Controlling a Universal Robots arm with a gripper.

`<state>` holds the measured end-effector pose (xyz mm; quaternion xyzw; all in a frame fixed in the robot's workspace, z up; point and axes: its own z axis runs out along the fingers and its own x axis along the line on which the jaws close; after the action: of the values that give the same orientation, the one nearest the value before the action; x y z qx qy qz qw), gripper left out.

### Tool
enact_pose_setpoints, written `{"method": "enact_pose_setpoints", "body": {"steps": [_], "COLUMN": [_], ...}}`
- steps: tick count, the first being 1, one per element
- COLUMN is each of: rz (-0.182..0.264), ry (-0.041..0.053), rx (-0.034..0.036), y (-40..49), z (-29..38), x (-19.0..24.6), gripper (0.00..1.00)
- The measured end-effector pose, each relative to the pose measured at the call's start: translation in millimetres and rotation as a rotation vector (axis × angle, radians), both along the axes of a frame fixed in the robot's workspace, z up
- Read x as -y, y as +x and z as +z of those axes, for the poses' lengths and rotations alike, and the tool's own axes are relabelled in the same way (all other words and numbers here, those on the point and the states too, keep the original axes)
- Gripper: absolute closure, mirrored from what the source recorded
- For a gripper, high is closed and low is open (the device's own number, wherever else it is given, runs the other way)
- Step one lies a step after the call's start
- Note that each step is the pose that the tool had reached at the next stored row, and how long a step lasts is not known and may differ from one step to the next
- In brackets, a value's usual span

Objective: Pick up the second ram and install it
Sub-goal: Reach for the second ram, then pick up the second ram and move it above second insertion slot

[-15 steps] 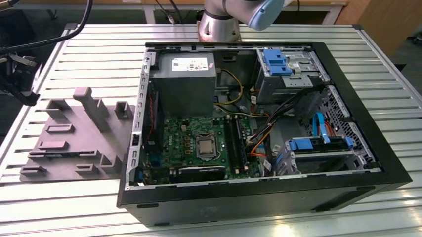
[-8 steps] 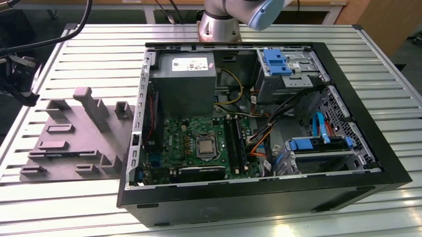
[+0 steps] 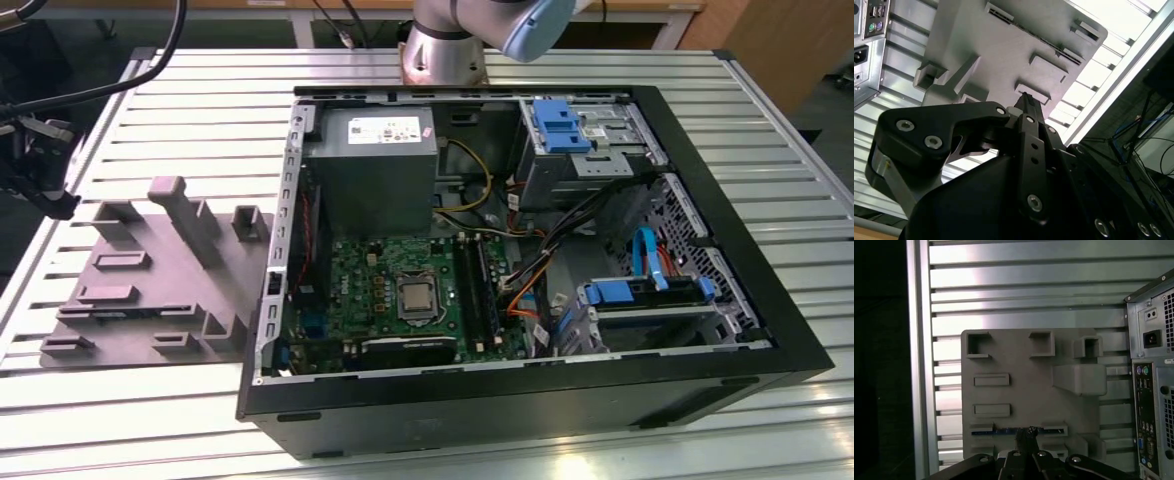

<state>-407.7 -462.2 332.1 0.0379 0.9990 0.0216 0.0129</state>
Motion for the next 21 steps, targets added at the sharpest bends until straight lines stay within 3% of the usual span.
{"method": "enact_pose_setpoints", "body": {"steps": [13, 21], "rz": [0.002, 0.066], "ry": [0.0001, 0.0002], "rx": [0.0002, 0.0002], "y": [0.0, 0.0], "z": [-0.5, -0.6], "x": [0.0, 0.0], "gripper": [0.89, 0.89]}}
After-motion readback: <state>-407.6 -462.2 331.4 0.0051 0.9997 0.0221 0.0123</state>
